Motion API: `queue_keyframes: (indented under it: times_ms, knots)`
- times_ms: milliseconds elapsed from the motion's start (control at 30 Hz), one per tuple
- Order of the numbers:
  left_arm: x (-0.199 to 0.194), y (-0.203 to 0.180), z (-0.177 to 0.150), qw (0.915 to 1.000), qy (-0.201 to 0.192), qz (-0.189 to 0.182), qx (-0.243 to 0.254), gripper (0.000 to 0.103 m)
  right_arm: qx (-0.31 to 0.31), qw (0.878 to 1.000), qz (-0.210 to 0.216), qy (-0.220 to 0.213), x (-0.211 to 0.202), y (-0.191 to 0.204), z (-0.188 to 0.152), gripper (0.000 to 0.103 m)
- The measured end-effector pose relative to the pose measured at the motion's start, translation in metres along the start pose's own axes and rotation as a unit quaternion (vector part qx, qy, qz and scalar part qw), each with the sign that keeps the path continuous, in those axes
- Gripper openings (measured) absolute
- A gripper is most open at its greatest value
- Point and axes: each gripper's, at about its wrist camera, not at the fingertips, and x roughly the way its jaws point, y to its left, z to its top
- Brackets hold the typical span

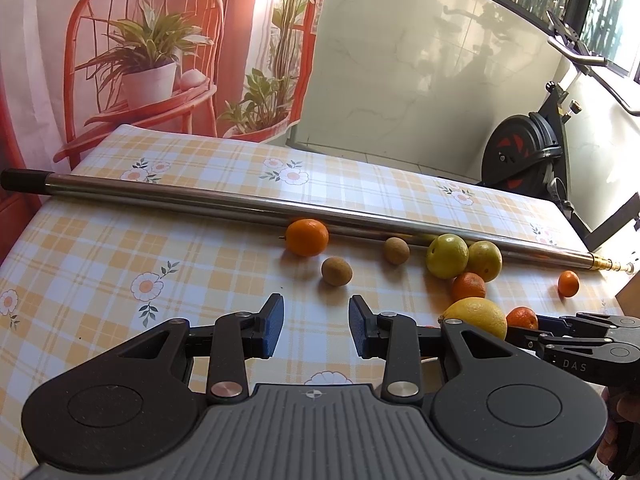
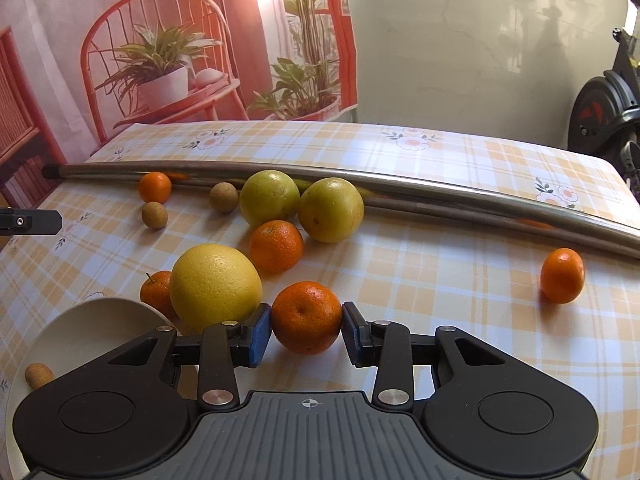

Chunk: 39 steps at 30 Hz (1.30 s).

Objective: Organize fruits
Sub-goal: 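Grasp a tangerine with the right gripper while the left gripper approaches another kiwi, then lift the tangerine with the right gripper while the left gripper grasps the kiwi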

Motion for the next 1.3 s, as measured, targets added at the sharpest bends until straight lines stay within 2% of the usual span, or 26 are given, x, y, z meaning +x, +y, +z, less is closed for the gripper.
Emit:
queue_keyframes:
  times_ms: [200,400,567,833,1000,1100,1300]
  knots:
    - [0.009,-0.003,0.006,1.0,0.002,-0.005,-0.001,0.038,0.005,1.0,-0.009,-0.025,-0.02,0.001,-0.002,0.035]
    - [0.037,-0.007,0.017,0.9999,0.006,-0.013,-0.008,0.038,0.027,0.999,-0.021,-0.042,-0.037,-0.005,-0.007,0.035]
    - [0.066,-0.008,0.021,0.9997,0.017,-0.003,-0.019,0.038,0.06,0.997,-0.018,-0.043,-0.047,-0.018,-0.012,0.035]
    - [0.096,-0.014,0.023,0.9993,0.028,0.001,-0.025,0.038,0.075,0.996,-0.024,-0.043,-0.053,-0.026,-0.017,0.035]
    - [0.103,-0.017,0.021,0.9992,0.036,0.005,-0.016,0.037,0.077,0.996,-0.025,-0.044,-0.053,-0.027,-0.017,0.035]
    - [0.104,-0.018,0.019,0.9993,0.037,0.008,-0.008,0.028,0.077,0.996,-0.023,-0.045,-0.054,-0.026,-0.016,0.035]
    - [0.096,-0.016,0.017,0.9995,0.032,0.008,0.006,0.028,0.08,0.996,-0.02,-0.045,-0.056,-0.025,-0.017,0.035]
